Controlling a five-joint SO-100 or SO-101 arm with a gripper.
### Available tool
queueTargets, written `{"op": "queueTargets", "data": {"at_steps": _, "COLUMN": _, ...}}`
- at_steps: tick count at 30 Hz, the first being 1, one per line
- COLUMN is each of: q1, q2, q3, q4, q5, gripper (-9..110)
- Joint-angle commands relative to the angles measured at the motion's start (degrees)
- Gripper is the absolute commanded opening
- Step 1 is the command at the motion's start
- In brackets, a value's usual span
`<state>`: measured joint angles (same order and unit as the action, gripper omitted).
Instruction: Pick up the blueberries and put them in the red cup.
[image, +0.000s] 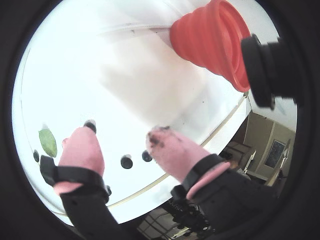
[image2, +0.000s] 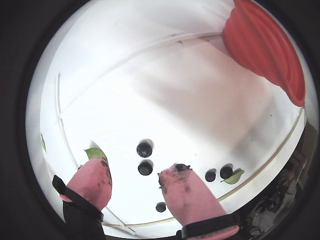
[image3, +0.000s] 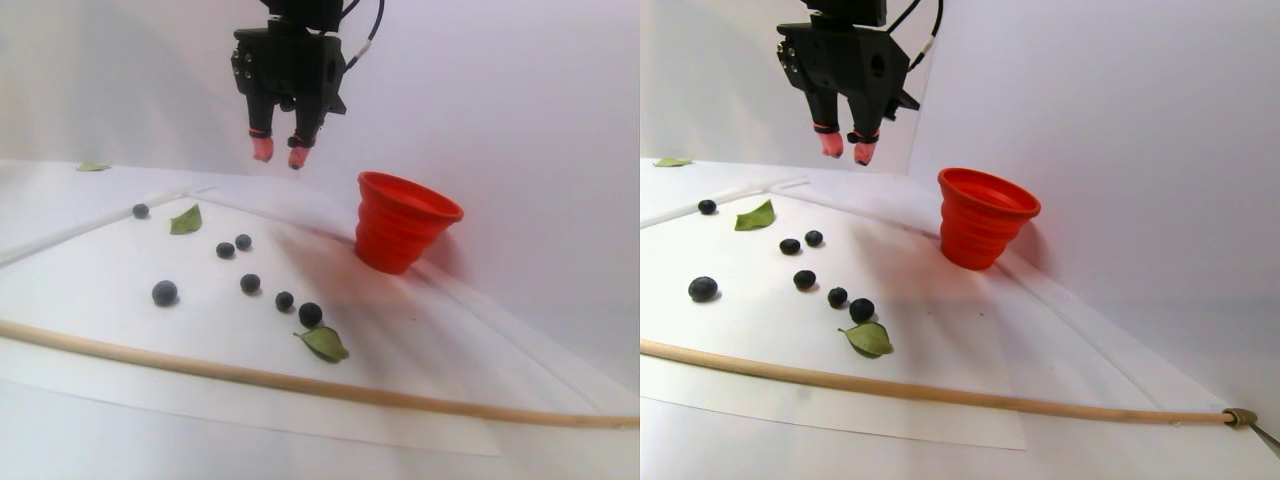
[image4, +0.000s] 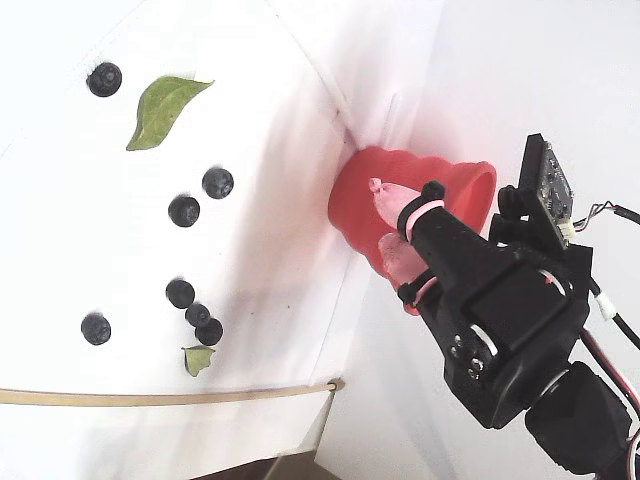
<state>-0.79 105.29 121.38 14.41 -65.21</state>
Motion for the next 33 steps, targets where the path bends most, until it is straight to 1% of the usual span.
{"op": "queueTargets", "data": {"at_steps": 1, "q1": -0.09, "q2": 1.05, "q3": -0.35, "q4": -0.70, "q5": 0.97, "gripper": 20}}
{"op": "queueTargets", "data": {"at_steps": 33, "q1": -2.81, "q2": -12.22, "q3": -1.93, "q4": -7.91, "q5": 4.66, "gripper": 20}}
